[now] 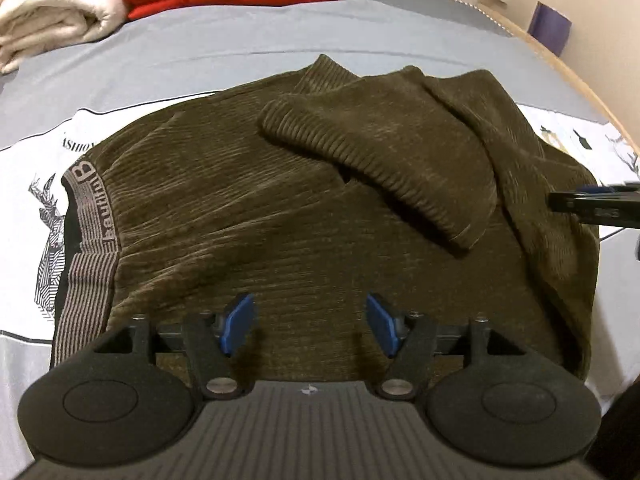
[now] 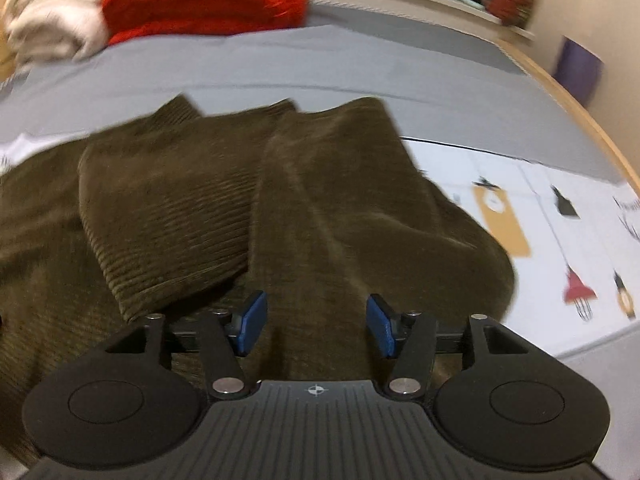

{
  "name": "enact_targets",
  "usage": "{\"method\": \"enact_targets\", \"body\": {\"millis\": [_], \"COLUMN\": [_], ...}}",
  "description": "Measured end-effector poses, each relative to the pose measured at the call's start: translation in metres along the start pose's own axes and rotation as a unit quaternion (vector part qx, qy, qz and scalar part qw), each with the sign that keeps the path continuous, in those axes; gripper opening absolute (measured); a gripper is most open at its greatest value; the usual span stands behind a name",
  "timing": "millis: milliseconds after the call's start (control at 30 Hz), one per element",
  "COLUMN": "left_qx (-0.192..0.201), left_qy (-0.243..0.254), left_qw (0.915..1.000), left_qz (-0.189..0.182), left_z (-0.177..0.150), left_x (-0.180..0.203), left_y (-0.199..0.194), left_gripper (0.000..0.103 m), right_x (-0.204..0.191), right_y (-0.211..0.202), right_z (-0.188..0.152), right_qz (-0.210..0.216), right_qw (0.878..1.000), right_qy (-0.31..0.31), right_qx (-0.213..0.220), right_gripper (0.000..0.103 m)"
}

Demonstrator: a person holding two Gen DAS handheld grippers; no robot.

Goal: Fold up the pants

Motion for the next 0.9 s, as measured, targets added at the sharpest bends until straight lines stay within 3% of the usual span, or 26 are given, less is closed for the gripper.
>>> {"method": "enact_targets", "body": {"millis": [100,267,433,500,567,600,633,800,900], "left_qx": [-0.004,-0.009,-0.008,-0.008,-0.008,-0.009,-0.009,-0.011,-0.011], "left_qy": [0.000,-0.002,-0.015,-0.019,-0.017,-0.016,-0.015,-0.013,-0.008], "left_qw": [1.0000,0.9999,0.9997,0.9996,0.9995,0.9995,0.9995,0.9993,0.9993], "left_qz": [0.001,0.010,0.018,0.020,0.023,0.025,0.027,0.035,0.035], "left_z": [-0.002,-0.001,0.001,0.001,0.001,0.001,0.000,-0.004,-0.005], "left_x": [-0.003,-0.013,-0.023,-0.025,-0.025,-0.024,-0.024,-0.019,-0.012], "left_y": [0.005,0.008,0.006,0.006,0.006,0.006,0.007,0.005,0.003], "left_gripper": [0.075,0.078,0.080,0.080,0.080,0.080,0.080,0.080,0.080], "right_x": [-0.016,-0.036,-0.049,-0.046,-0.040,-0.036,-0.031,0.018,0.064], "right_y": [0.016,0.038,0.056,0.053,0.049,0.045,0.041,0.015,0.000], "right_z": [0.004,0.007,-0.004,-0.007,-0.009,-0.012,-0.012,-0.024,-0.039], "right_qz": [-0.018,-0.030,-0.083,-0.083,-0.073,-0.071,-0.069,-0.043,-0.043], "right_qw": [0.999,0.997,0.985,0.984,0.986,0.986,0.986,0.992,0.995], "right_qy": [-0.031,-0.070,-0.142,-0.151,-0.145,-0.145,-0.147,-0.119,-0.083], "right_qx": [-0.005,-0.021,-0.047,-0.040,-0.041,-0.038,-0.035,-0.025,-0.045], "right_gripper": [0.077,0.078,0.076,0.069,0.040,0.033,0.018,0.010,0.009]}}
Point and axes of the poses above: each gripper's, at about its wrist camera, not at the fingertips, and y roughly the way its jaws point, x to its right, z to its top, the point moved 4 cm from there along y, roughly the way its jaws point, and after that the axes turned 4 degrees about -z, right-handed, at the moved point
